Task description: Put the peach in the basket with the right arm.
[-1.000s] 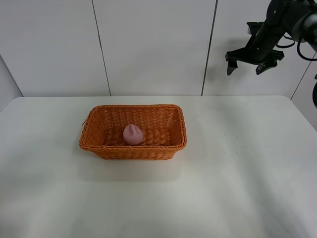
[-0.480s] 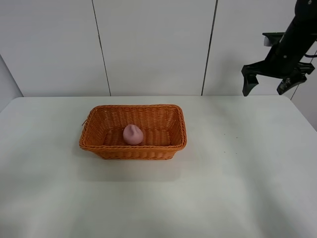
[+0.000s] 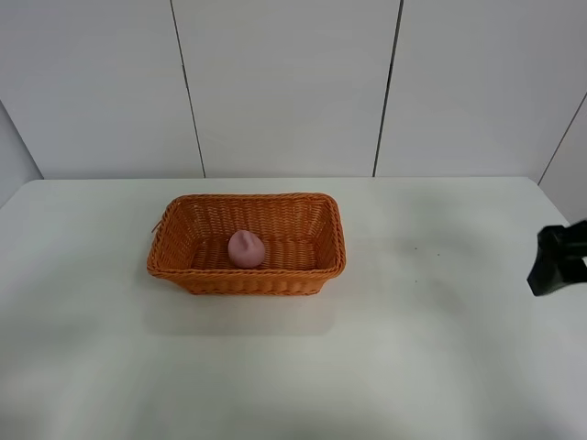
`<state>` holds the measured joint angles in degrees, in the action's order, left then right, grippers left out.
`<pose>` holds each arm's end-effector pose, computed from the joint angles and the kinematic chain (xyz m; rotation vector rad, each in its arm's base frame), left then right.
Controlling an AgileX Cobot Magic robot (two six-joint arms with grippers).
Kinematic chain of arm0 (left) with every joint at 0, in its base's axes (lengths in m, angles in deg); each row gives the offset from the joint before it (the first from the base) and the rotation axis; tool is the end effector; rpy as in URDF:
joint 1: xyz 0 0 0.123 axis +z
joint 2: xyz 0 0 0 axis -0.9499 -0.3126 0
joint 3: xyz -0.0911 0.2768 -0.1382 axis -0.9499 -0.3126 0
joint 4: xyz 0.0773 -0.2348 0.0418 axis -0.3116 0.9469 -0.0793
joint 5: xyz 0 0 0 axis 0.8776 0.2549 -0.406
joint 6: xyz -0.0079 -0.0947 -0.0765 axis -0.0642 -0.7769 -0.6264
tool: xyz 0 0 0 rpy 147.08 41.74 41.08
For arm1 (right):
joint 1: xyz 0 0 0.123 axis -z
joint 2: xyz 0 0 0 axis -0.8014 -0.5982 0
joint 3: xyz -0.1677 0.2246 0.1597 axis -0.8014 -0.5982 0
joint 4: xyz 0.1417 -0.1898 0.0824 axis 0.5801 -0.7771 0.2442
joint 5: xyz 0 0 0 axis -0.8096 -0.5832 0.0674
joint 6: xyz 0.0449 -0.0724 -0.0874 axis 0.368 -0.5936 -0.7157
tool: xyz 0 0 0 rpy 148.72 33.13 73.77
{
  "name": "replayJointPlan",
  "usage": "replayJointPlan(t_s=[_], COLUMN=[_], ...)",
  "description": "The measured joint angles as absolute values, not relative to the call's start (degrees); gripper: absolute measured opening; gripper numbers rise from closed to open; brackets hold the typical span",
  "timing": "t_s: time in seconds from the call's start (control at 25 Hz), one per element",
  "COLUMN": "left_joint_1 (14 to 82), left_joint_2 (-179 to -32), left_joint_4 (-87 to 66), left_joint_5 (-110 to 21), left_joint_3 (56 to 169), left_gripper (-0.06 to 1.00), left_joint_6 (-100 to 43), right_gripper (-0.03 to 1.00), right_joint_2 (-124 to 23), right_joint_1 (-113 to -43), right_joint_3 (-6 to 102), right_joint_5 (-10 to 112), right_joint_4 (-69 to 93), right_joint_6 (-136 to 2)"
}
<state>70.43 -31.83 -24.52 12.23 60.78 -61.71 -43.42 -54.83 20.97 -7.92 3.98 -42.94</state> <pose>-0.0157 0.0013 0.2600 0.0419 2.0412 0.0066 0.1855 0.0051 0.2988 -0.0119 2.9014 0.0080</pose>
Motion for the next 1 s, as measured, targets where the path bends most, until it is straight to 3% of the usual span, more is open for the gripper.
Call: replayJointPlan(t_s=[0.4, 0.72, 1.0], left_joint_1=[70.4, 70.4, 70.4], left_joint_2=[-31.8, -31.8, -31.8], left_joint_4=[-24.5, -24.5, -24.5], left_joint_5=[12.2, 12.2, 12.2], left_joint_3=[60.8, 60.8, 60.8], left_gripper=[0.99, 0.99, 0.99], left_joint_6=[-61.7, -61.7, -61.7], right_gripper=[0.70, 0.70, 0.70], right_joint_2=[-2.7, 16.2, 22.9], right_joint_1=[-54.8, -54.8, -54.8], right_joint_3=[-1.6, -3.8, -3.8], right_joint_5=[0.9, 1.1, 1.1], right_joint_4=[4.6, 4.8, 4.8], right_joint_6=[-46.4, -46.4, -46.4])
